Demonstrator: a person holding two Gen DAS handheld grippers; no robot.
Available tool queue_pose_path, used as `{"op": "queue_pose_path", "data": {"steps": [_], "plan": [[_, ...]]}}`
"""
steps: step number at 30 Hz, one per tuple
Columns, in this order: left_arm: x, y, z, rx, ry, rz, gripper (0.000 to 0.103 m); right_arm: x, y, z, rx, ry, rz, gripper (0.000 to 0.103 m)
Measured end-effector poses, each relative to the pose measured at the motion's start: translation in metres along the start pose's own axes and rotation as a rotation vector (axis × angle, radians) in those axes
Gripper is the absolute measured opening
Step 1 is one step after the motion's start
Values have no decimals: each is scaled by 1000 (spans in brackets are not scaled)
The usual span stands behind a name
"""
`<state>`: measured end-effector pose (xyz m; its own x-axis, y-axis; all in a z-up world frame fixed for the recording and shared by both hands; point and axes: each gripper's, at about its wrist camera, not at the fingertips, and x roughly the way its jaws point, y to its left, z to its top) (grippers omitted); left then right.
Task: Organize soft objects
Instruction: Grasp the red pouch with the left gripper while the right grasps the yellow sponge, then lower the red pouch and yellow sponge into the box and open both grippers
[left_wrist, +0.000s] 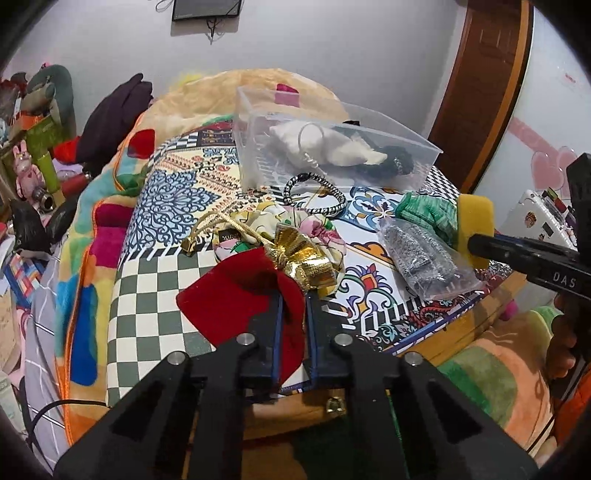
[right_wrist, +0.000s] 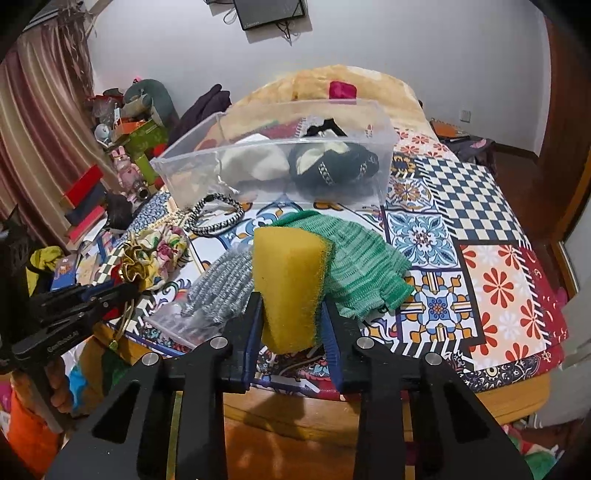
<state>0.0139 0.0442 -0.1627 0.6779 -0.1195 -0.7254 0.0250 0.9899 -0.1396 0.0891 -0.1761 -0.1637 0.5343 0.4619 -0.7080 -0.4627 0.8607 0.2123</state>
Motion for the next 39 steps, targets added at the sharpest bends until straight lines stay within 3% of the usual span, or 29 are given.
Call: {"op": "queue_pose_path", "data": {"steps": [11,25,31,39], "plan": [[-32,-10,22,40,-101,-24,8,-14,8,17,-29,-58,-1,27],[-45,-18,104,39,-277,-55,8,-31,10,81,-38,-213,1,27],[-29,-18,135,26,-297,-101,8,-21,11,109,-44,-240,-7,27],[17,-19,158,30,-238,-68,8,16,8,131,-51,-196,-32,27]]}}
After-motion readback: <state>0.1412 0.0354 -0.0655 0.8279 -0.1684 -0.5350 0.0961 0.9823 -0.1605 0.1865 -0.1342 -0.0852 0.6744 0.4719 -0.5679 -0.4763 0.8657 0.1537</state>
